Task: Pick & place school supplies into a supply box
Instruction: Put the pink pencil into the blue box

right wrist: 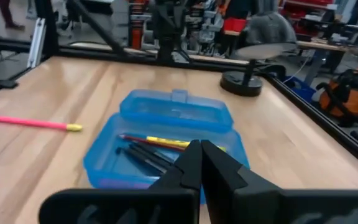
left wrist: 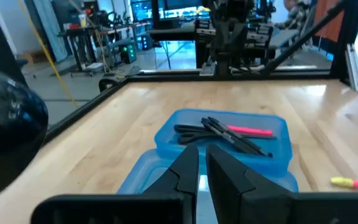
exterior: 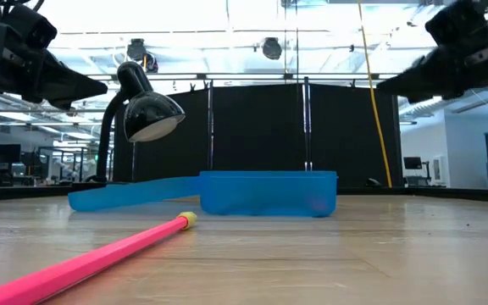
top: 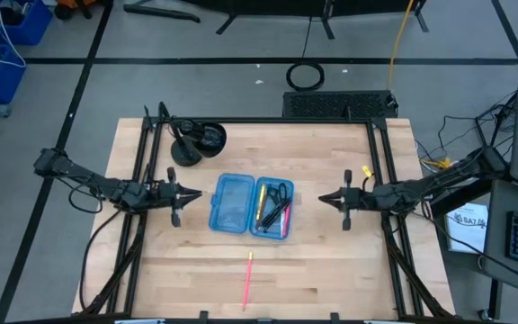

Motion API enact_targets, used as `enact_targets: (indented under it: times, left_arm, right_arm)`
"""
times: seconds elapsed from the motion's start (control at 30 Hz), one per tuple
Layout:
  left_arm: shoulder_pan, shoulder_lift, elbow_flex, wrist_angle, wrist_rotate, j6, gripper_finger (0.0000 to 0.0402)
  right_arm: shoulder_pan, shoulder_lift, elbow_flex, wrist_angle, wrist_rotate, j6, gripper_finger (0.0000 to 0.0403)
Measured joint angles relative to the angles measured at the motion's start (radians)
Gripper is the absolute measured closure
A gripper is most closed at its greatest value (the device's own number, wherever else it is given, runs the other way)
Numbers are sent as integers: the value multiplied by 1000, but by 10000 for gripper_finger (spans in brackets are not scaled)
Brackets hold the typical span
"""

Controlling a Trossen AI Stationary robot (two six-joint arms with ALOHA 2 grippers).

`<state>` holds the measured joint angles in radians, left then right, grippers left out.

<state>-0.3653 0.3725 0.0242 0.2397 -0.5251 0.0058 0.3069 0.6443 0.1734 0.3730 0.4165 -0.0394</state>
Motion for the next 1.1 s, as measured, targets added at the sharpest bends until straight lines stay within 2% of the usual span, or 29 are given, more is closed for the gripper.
enact_targets:
  times: [0.1, 0.3, 0.4, 0.47, 0.57, 0.63, 0.73, 0.83, 0.9, 1.0, 1.1]
  left_arm:
    - [0, 0, 0, -6, -31, -74, 364]
    - [0, 16, 0, -29, -71, -146, 364]
    - [-17, 58, 0, 16, 66, -180, 364]
    - [-52, 111, 0, 119, 102, -194, 364]
    - [-124, 224, 33, 221, 33, -213, 365]
    - [-175, 322, 94, 209, -57, -263, 371]
    - [-246, 522, 260, 112, -149, -365, 394]
    - [-303, 760, 482, -83, -183, -498, 396]
    - [-326, 905, 655, -264, -186, -627, 398]
    - [-341, 1089, 932, -612, -167, -915, 397]
    - [-344, 1259, 1209, -949, -80, -1222, 398]
  right_arm:
    - [-29, -85, -56, 4, -6, 7, 403]
    - [-91, -178, -112, 22, -110, -26, 403]
    - [-111, -184, -116, 10, -162, -26, 403]
    - [-118, -183, -117, 7, -181, -41, 403]
    - [-129, -185, -118, -14, -183, -89, 403]
    - [-135, -186, -119, -20, -183, -105, 403]
    - [-143, -185, -119, -27, -183, -150, 403]
    - [-154, -185, -119, -27, -184, -170, 403]
    - [-161, -185, -120, -27, -184, -178, 403]
    - [-169, -185, -120, -27, -184, -191, 403]
    - [-178, -185, -121, -30, -183, -194, 403]
